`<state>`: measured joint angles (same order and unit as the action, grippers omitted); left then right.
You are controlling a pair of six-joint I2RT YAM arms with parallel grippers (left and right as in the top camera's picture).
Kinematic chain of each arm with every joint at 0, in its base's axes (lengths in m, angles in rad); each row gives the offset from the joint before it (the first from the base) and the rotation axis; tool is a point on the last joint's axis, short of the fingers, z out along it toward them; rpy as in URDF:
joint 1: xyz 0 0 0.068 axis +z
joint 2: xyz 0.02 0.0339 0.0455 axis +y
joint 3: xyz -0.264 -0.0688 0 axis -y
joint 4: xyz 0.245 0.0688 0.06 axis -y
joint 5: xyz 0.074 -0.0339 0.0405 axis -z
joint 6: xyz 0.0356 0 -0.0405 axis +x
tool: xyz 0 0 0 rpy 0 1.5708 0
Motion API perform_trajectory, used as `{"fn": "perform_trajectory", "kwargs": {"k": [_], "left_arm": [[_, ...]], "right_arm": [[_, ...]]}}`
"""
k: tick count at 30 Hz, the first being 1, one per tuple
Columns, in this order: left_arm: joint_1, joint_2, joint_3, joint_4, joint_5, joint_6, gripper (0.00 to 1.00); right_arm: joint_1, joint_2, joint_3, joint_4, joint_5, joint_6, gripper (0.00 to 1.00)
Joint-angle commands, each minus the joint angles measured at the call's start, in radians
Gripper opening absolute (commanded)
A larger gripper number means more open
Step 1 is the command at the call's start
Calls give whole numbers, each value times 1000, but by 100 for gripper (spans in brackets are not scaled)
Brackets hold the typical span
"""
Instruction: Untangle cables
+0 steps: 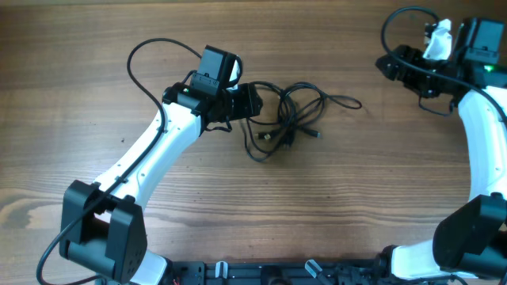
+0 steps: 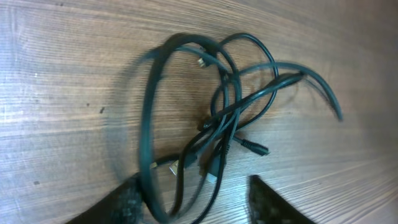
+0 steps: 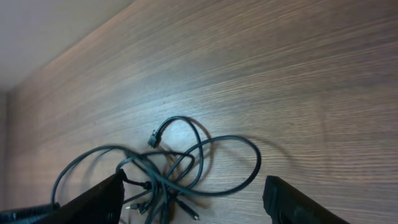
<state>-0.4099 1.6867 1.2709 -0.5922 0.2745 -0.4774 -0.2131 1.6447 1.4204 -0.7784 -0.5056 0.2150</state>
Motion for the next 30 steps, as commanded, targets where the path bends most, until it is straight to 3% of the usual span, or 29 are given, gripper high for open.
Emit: {"fn": "perform_trajectory", "kwargs": {"k": [1,4,6,8,11,16,22,28,30], "left_arm": [[32,-28,43,-48,4,82,72],[104,-38,162,-200,-51,16,78],[201,-39,196,-303,-97,-121,77],[278,-35,195,-353,-92,-175,73],[402,-31,195,-414,-82,-183,71],[476,-31,195,-422,-74,-90,70],[473,-31,195,-422,-62,-46,70],[473,-18,188,-423,-62,-46,70],[473,-18,188,-423,-63,-45,70]], "right_arm": [[43,-14,21,-1,3,-29,76],[121,-14,21,0,-44,-29,76],[222,-14,21,13,-41,-29,76],[305,-10,21,43,6,2,77],[475,29,21,132,116,13,77],[678,216,21,238,132,-203,71],[711,336,21,247,114,-408,63],[726,397,11,245,11,-621,61],[726,426,11,256,11,-634,56]]}}
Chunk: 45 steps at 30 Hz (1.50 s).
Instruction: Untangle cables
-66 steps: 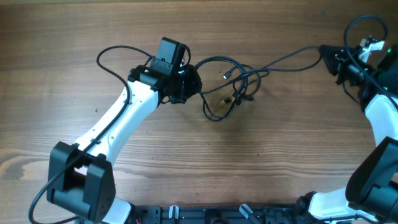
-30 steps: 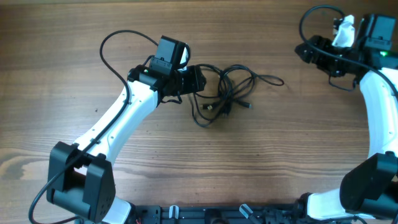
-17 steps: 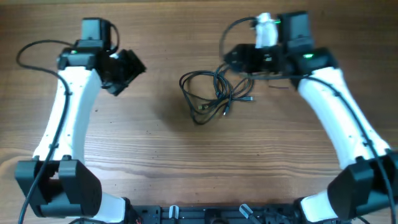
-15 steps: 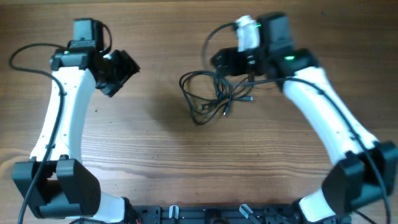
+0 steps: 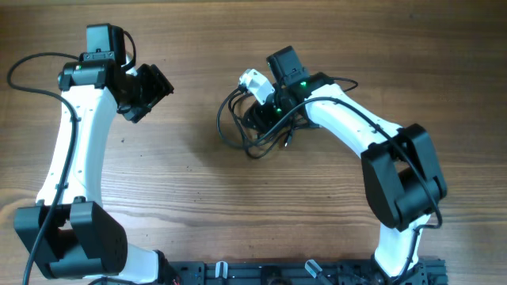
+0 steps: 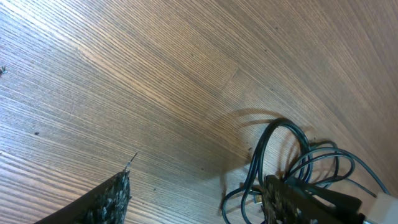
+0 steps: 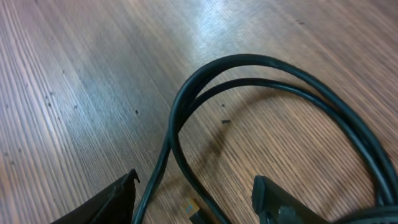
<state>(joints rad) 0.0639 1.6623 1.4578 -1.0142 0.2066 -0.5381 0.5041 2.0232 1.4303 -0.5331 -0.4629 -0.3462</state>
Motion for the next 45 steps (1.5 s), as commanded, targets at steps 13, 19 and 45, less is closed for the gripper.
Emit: {"fn": "perform_trajectory", "kwargs": {"k": [13,19,45], "left_arm": [[-1,7,1,0,6,16,63],[-56,7,1,44,168,116,64],[-320,222,1,305,225,60,68]], "right_arm": [[-14,39,126,40,55,224,4],[-62,-274,459,-148,126,518,4],[-924,-455,470,671,-519,1663,5]]}}
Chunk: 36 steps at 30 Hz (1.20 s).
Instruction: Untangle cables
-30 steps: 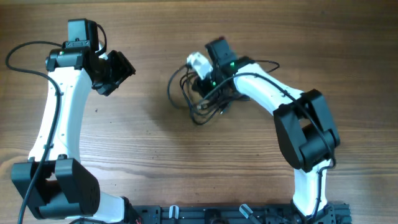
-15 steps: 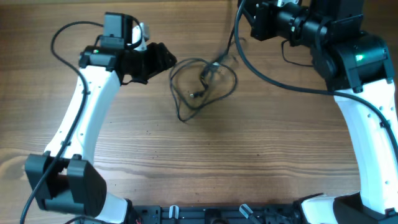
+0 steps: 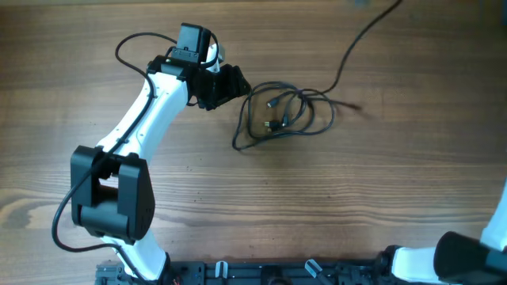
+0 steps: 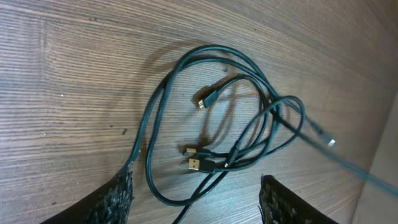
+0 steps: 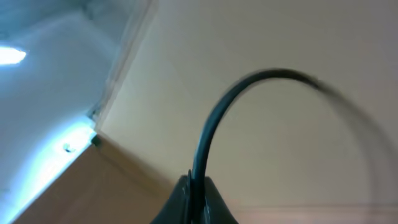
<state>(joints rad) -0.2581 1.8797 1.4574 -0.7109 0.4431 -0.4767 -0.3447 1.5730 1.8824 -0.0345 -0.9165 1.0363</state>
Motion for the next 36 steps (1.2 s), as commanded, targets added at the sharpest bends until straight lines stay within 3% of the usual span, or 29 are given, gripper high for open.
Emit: {"fn": "perform_trajectory", "kwargs": {"k": [1,3,5,8,10,13,15,18,19,21,23,27,30,33,36], "left_arm": [[1,5,1,0,-32,-2,68],[1,5,1,-3,-48,-1,68],[-1,5,1,-3,-48,-1,68],[-23,10,1,-3,-48,-1,68],[-58,20,1,5,-50,2,68],[-87,22,1,42,-67,0,68],[-82,22,1,42,-73,-2,68],[-77,22,1,39,-75,-2,68],[-77,22,1,38,-77,-2,68],[-77,22,1,35,-88,-2,68],[-77,22,1,31,-100,-2,68],[-58,22,1,31,-127,-3,69],[5,22,1,30,-126,-81,69],[85,22,1,7,-95,-108,68],[111,22,1,-4,-93,-104,68]], "right_arm": [[-122,-5,18,298,-61,415,4],[-196,-5,19,457,-38,583,5],[-216,-5,18,435,-81,558,4],[-196,-5,18,105,-155,255,5],[-159,-5,18,-217,-124,-56,5],[-77,2,17,-657,165,-436,4],[-10,27,8,-832,426,-554,4],[31,110,-31,-940,631,-611,4],[30,143,-35,-961,661,-626,8],[29,223,-35,-1000,680,-721,55],[33,265,-35,-1060,649,-795,74],[60,252,-35,-1213,518,-974,80],[178,254,-84,-1309,502,-1114,79],[319,254,-233,-1279,504,-1191,79],[451,254,-442,-1143,500,-1271,77]]}}
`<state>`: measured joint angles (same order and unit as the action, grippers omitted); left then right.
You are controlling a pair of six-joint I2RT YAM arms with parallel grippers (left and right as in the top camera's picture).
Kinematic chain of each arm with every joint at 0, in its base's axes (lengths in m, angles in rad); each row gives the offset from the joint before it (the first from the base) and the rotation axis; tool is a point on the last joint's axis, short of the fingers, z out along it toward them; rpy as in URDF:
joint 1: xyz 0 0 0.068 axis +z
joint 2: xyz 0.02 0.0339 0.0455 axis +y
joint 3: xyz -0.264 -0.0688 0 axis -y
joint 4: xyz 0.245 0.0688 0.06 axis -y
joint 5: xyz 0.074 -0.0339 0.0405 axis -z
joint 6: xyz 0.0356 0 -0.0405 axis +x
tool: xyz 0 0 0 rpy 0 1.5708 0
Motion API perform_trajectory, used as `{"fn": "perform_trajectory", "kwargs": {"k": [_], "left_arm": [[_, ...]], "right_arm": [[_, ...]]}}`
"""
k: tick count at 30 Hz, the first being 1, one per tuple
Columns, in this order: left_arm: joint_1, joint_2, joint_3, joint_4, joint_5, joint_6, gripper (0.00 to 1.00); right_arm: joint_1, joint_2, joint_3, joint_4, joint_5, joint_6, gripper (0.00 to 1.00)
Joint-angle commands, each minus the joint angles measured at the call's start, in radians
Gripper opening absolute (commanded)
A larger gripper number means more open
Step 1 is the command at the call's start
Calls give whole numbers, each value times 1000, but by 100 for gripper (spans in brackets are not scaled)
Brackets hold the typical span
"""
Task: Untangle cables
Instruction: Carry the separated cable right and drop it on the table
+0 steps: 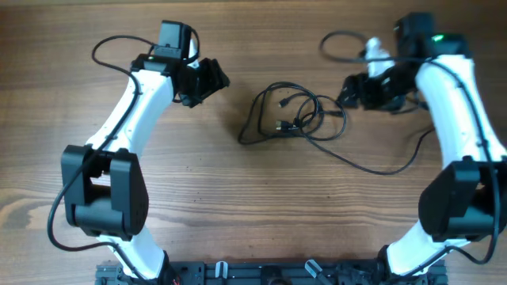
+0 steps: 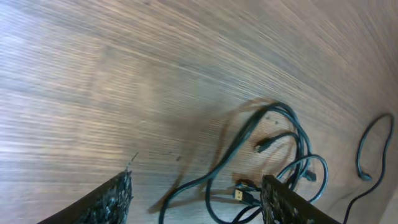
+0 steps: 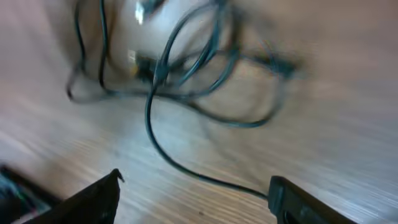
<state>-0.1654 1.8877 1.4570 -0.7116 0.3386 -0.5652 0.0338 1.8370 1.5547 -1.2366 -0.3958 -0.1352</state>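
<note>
A tangle of thin black cables (image 1: 289, 115) with small plugs lies mid-table. One long cable (image 1: 372, 168) trails out of it in a curve toward the front right. My left gripper (image 1: 204, 82) is open, left of the tangle and apart from it. In the left wrist view the tangle (image 2: 273, 155) lies ahead of the open left gripper (image 2: 196, 204). My right gripper (image 1: 354, 90) is open just right of the tangle. The blurred right wrist view shows the tangle (image 3: 180, 62) ahead, and the long cable (image 3: 186, 165) running toward the right finger (image 3: 311, 202).
The wooden table (image 1: 238, 206) carries only the cables. Each arm's own black lead loops beside it, the left lead (image 1: 107, 49) and the right lead (image 1: 341, 37). A black rail (image 1: 277, 273) runs along the front edge.
My right gripper was shut on a cable, raised out of the overhead view. Now it is open low beside the tangle, and a long cable lies drawn out front right. The left gripper backed off leftward.
First my left gripper was at the tangle's left edge, the right arm far back right. Then the left was far left and the right at the tangle. Later the right held one cable high, out of view. Now that cable trails free, and both grippers are open.
</note>
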Motion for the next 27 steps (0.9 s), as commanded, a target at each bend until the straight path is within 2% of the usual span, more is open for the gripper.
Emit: {"fn": "perform_trajectory", "kwargs": {"k": [1,3,7,9,12,16,17,18,19,21,25,27], "left_arm": [[19,14,2,-3,12,-15,68],[19,14,2,-3,12,-15,68],[19,14,2,-8,12,-15,68],[19,14,2,-10,11,-12,68],[19,14,2,-10,8,-11,68],[19,14,2,-10,8,-11,68],[19,14,2,-11,8,-7,68],[19,14,2,-11,8,4,68],[19,14,2,-12,8,8,68],[19,14,2,-16,8,8,68],[19,14,2,-18,8,11,68],[19,14,2,-19,8,11,68]], "right_arm": [[102,-10,-157,98,-20,-117,77],[152,-9,-209,159,-55,-155,76],[194,-8,-294,307,-79,-97,75],[194,-3,-332,357,-81,-88,66],[195,3,-338,403,-133,-71,44],[216,5,-397,462,-141,-71,36],[218,5,-403,464,-141,-70,26],[217,5,-402,465,-141,-50,23],[216,0,-386,457,-146,-8,13],[216,-25,-330,409,-170,12,5],[192,-166,-51,201,-393,22,4],[169,-226,40,207,-456,115,4]]}}
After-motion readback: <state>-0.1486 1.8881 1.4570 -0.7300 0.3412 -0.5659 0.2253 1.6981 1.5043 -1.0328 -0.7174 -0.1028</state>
